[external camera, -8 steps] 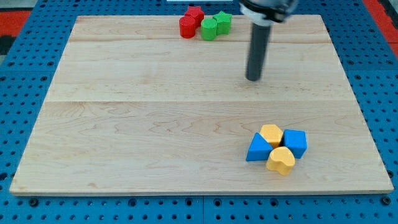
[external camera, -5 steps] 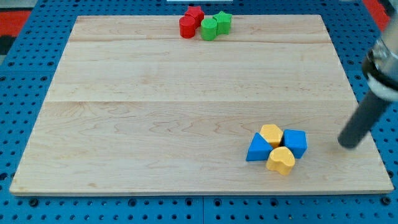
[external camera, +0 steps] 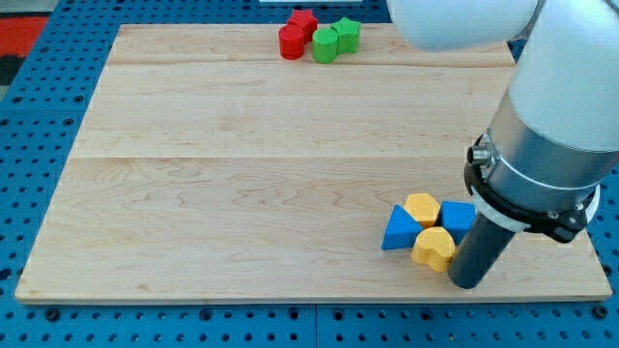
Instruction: Push the yellow hexagon towards the up
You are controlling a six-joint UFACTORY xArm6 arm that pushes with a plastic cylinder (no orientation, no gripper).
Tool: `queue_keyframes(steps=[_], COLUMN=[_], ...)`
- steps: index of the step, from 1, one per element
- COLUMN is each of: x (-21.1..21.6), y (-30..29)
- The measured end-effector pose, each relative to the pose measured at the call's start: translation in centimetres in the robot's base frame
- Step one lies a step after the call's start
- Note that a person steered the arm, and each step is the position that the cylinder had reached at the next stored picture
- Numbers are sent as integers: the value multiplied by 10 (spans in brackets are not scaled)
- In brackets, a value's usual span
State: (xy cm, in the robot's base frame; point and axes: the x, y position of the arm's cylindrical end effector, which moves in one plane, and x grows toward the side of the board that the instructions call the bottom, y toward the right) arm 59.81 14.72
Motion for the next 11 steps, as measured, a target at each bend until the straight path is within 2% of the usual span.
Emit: queue_keyframes(steps=[2,5,8,11], x=[-11,-58,-72,-111], y=[4,4,-41,-85])
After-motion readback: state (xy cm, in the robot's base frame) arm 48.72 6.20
